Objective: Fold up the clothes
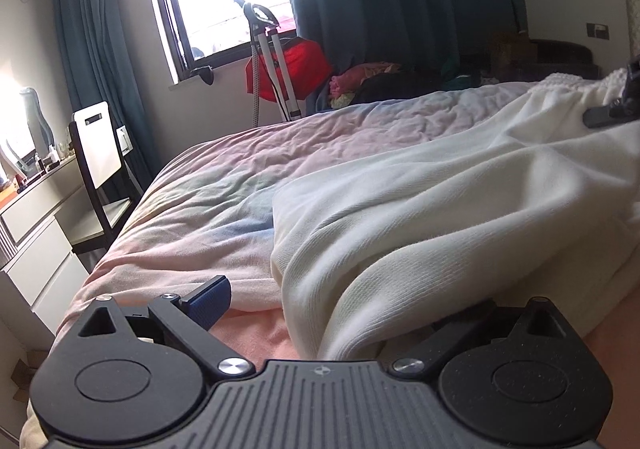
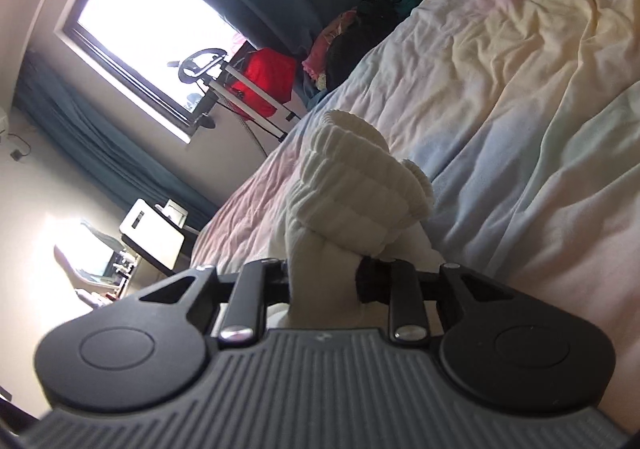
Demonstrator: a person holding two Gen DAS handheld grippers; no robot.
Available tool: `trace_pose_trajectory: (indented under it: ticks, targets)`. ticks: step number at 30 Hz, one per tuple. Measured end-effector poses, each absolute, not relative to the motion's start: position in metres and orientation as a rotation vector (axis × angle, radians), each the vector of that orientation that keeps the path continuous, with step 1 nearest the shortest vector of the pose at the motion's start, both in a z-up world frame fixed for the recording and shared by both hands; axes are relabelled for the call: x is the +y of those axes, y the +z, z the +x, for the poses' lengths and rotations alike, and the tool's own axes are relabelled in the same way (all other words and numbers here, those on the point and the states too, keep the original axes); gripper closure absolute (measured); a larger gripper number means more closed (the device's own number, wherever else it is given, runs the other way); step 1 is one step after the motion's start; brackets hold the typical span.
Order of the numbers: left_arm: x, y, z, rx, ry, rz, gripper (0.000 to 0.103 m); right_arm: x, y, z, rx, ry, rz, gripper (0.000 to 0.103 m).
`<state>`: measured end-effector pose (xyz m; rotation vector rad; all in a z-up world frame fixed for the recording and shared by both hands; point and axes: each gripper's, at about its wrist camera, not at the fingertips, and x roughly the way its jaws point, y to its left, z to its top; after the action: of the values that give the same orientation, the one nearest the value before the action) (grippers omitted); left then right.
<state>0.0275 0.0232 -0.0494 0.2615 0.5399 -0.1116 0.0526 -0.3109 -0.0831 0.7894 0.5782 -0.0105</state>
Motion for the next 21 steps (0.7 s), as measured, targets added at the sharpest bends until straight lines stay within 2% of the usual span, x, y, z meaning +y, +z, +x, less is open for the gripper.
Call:
trace_pose_trajectory:
  ticks: [8,9,11,12,13,21]
  targets:
    - [0.051,-0.055,0.043,0.642,-0.091,-0.012,0.002,-0.301,-0.086,0.055,0.636,-0.058,0.676,0.07]
    - [0.054,-0.055,0.043,0.645,-0.09,-0.041,0.002,-0.301,-0.086,0.055,0.64,-0.065,0.666,0.064]
    - [0.063,-0.055,0.043,0.658,-0.088,-0.116,0.002,-0.304,-0.088,0.054,0.638,-0.093,0.669,0.045]
    - [0.068,-0.056,0.044,0.667,-0.088,-0.155,0.002,-0.306,-0.09,0.054,0.637,-0.107,0.673,0.029]
    - [0.073,-0.057,0.045,0.681,-0.085,-0.2,0.002,-0.309,-0.093,0.052,0.633,-0.115,0.695,0.019]
    - [0.105,-0.074,0.053,0.787,-0.079,-0.46,0.002,-0.322,-0.129,0.065,0.757,-0.03,0.874,0.017]
